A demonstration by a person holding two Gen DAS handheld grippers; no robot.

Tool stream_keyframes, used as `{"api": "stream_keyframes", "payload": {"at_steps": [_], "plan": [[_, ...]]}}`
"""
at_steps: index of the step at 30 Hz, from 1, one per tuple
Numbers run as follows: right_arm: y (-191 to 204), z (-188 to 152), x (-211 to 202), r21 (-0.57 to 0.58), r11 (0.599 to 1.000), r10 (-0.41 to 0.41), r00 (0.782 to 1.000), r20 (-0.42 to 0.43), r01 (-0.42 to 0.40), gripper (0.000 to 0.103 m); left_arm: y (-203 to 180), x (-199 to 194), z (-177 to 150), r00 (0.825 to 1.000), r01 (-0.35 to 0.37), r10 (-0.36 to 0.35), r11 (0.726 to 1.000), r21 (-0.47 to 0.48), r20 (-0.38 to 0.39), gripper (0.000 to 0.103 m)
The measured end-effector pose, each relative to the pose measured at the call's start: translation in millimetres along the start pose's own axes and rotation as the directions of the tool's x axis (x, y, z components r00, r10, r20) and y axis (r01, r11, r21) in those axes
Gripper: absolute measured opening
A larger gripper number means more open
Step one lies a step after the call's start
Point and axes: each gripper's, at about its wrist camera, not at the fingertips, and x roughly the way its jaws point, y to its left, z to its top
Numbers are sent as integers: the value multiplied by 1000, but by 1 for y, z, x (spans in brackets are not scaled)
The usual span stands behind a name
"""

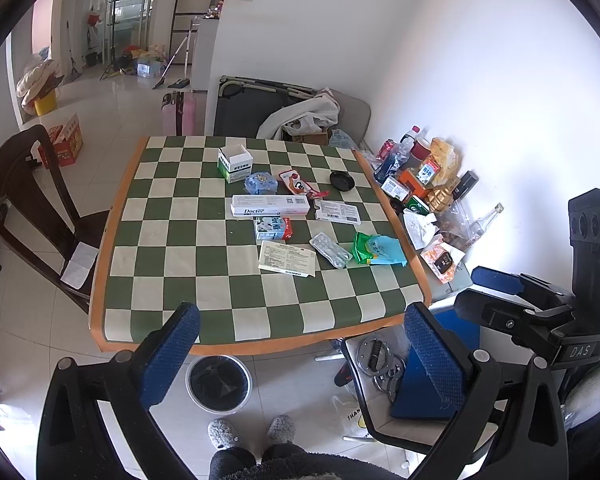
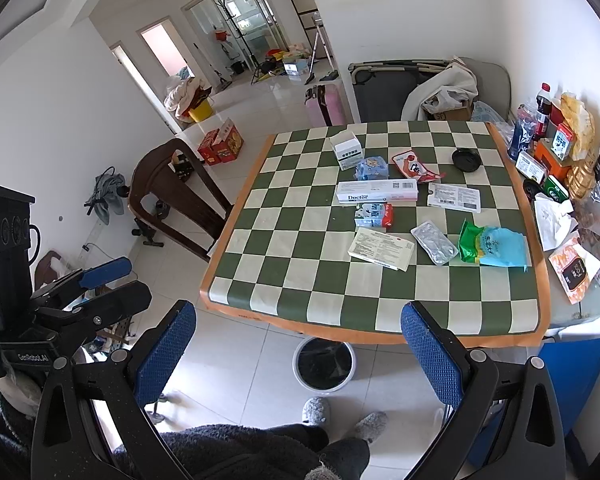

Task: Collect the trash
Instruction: 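Grasp the blue-green snack bag with the right tool while the left tool grasps the Pure Milk carton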

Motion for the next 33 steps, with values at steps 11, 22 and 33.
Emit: {"api": "stream_keyframes", "payload": {"at_steps": [11, 22, 33], "plan": [[1, 0, 0, 10, 1000, -2, 1000, 3, 2, 103, -8, 5, 12, 1000, -19, 19, 1000, 5, -3, 103], [-47, 5, 25, 402, 894, -228, 973, 23, 200, 103, -12, 131, 56, 927, -375, 371, 907, 192, 57, 103], [-243, -1, 123, 771, 540, -339, 926, -167, 337, 103, 14, 320, 89, 870, -386, 413, 910, 151, -270, 103]]}}
